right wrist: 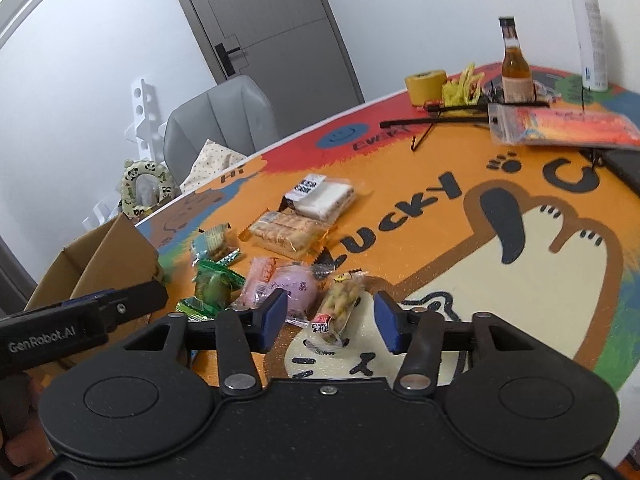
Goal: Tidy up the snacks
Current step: 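Move both tools back to the snack pile, then grasp the small pastry packet with the right gripper while the left gripper grasps a blue-green candy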
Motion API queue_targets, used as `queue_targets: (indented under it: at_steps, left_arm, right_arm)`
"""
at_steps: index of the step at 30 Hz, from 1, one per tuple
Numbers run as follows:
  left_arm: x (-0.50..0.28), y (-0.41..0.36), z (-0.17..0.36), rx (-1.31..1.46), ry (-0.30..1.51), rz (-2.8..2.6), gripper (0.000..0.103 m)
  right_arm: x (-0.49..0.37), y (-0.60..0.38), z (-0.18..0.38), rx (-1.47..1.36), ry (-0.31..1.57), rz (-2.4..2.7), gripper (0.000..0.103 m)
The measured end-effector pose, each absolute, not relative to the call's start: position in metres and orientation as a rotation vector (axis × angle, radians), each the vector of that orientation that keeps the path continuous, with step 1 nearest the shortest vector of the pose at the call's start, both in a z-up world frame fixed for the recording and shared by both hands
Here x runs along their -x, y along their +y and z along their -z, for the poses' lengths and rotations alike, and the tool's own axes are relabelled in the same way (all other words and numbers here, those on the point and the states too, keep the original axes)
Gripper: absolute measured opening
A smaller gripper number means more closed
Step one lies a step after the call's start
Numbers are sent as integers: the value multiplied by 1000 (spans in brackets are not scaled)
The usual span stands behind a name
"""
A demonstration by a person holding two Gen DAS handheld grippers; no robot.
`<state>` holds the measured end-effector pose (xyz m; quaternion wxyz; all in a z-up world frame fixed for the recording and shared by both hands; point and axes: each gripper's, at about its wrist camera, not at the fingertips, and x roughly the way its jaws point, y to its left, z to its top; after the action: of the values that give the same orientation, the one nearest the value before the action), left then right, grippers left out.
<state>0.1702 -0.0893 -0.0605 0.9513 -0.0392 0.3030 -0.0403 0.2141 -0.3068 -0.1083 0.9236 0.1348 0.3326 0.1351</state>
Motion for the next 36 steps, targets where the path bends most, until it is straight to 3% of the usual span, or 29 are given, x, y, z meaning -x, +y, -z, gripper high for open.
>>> queue_targets:
  at_steps: [3, 19, 24, 26, 29, 36]
  left_arm:
    - [-175, -93, 64, 99, 640, 101, 56]
    - [-198, -87, 101, 75, 736, 3, 55]
    - [-200, -88, 111, 67, 766, 12, 54]
    - [-200, -88, 116, 76, 776, 19, 48]
    - [-197, -89, 117, 64, 752, 14, 37]
    - [-186, -88, 108, 105, 724, 58, 33]
  right_arm:
    - [-219, -307, 114, -289, 690, -291, 46]
    - [-244, -293, 129, -262, 719, -306, 44]
    - [-243, -290, 131, -236, 734, -308, 27]
    - [-241, -291, 132, -223, 740, -307, 17]
    - [-236, -294, 132, -223, 741, -310, 16]
    - [-220, -298, 122, -225, 709, -297, 15]
